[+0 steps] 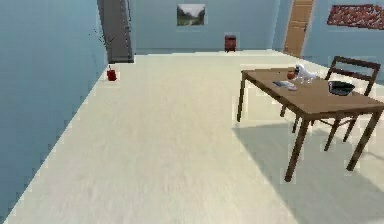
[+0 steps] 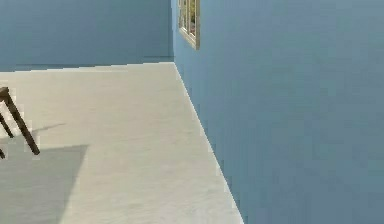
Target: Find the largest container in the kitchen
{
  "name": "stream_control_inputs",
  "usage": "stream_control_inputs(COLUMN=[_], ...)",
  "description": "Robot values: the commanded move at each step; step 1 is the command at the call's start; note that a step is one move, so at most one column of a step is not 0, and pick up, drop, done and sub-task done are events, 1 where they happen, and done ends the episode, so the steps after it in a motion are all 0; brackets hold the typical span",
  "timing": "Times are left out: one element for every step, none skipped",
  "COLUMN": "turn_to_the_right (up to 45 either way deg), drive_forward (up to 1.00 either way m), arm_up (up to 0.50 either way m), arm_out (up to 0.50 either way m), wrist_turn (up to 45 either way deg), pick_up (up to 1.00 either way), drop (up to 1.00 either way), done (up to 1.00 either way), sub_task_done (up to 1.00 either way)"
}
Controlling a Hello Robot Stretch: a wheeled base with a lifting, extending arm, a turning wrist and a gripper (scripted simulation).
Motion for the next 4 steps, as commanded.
stream_control_inputs(turn_to_the_right=[0.0, 0.0, 3.0, 0.0], drive_forward=[1.0, 1.0, 0.0, 0.7], arm_up=[0.0, 0.0, 0.0, 0.0], arm_out=[0.0, 0.0, 0.0, 0.0], wrist_turn=[0.0, 0.0, 0.0, 0.0], pick_up=[0.0, 0.0, 0.0, 0.0], drop=[0.0, 0.0, 0.0, 0.0], done=[0.0, 0.0, 0.0, 0.0], sub_task_done=[0.0, 0.0, 0.0, 0.0])
